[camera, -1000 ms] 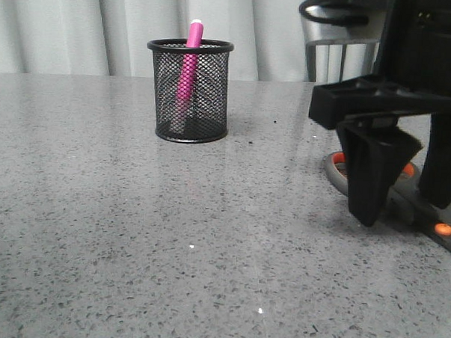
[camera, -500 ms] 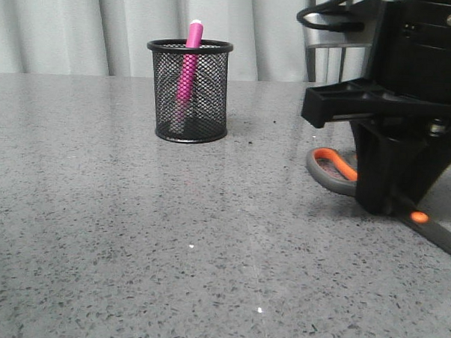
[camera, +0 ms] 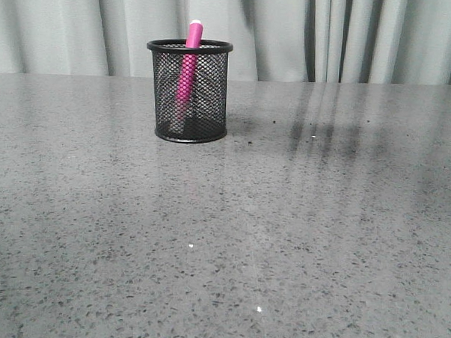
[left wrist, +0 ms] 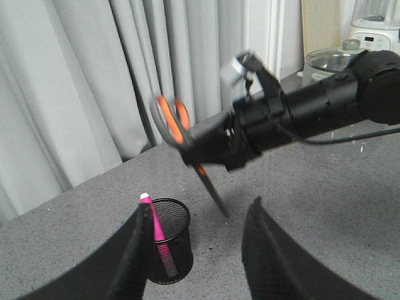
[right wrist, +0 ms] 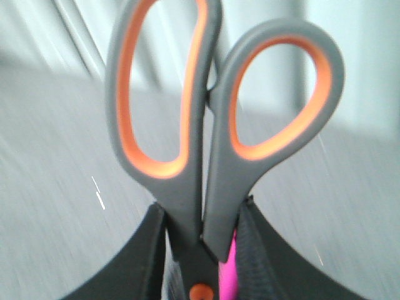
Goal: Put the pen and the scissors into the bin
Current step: 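Lift the scissors with the right gripper and carry them over the cup, then lower the scissors blades-first into the cup and open the right gripper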
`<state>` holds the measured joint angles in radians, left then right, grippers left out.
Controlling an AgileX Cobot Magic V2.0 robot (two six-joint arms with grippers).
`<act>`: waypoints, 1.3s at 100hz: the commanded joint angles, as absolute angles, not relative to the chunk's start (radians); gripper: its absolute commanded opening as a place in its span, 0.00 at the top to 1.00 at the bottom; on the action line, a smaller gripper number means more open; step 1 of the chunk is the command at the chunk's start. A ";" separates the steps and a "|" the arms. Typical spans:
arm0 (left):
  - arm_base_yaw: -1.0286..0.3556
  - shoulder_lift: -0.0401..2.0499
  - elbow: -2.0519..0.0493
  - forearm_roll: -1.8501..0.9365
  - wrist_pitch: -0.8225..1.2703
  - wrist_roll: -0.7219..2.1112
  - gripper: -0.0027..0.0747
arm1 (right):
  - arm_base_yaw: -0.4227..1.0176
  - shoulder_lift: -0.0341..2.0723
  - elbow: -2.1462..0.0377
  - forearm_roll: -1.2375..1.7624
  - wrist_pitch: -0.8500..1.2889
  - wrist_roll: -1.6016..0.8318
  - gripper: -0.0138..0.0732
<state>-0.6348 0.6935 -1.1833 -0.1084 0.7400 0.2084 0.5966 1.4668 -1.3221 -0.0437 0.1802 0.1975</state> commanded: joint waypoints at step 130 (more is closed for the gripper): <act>-0.643 0.696 -1.211 -0.104 0.682 0.205 0.58 | 0.600 1.772 -1.251 0.000 -0.331 0.109 0.92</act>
<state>-0.6348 0.6935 -1.1833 -0.0973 0.7517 0.2084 0.6028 1.8181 -1.2340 -0.0182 -0.2799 0.1167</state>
